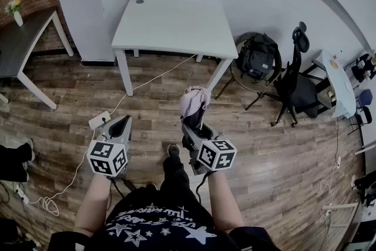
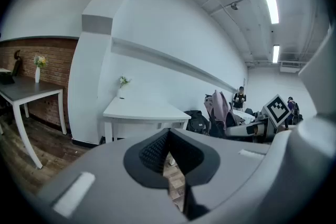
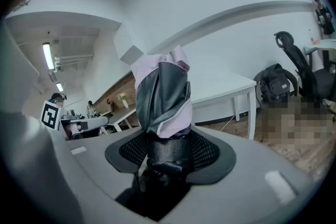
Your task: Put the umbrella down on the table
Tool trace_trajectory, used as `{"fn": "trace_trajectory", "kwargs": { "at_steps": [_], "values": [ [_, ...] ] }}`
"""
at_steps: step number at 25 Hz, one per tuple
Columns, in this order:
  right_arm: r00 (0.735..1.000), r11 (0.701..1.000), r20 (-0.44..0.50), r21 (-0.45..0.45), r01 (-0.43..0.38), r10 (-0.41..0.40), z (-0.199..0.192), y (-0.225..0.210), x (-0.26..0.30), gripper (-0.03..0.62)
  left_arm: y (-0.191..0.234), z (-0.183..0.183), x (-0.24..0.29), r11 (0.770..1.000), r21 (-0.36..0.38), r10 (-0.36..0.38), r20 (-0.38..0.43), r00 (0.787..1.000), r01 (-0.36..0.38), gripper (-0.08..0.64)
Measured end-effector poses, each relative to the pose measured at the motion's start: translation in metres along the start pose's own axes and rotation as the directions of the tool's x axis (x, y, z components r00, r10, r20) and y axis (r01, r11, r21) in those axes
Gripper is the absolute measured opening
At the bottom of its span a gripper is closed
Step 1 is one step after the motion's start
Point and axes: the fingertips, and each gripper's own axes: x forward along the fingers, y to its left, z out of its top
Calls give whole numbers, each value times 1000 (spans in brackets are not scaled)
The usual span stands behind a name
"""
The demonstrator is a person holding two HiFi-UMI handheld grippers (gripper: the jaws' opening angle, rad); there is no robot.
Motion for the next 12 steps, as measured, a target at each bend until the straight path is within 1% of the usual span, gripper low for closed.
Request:
{"fn": "trace_trajectory", "kwargs": {
  "at_steps": [7,12],
  "values": [
    [1000,1000,1,-15,16,-16,-1,-5,4,242,3,4,8,1000,9,-12,16,1000,12,3],
    [1000,1000,12,-13,22,-22,7,-7,9,242,9,6,14,1000,16,-5,6,1000,5,3]
  ]
}}
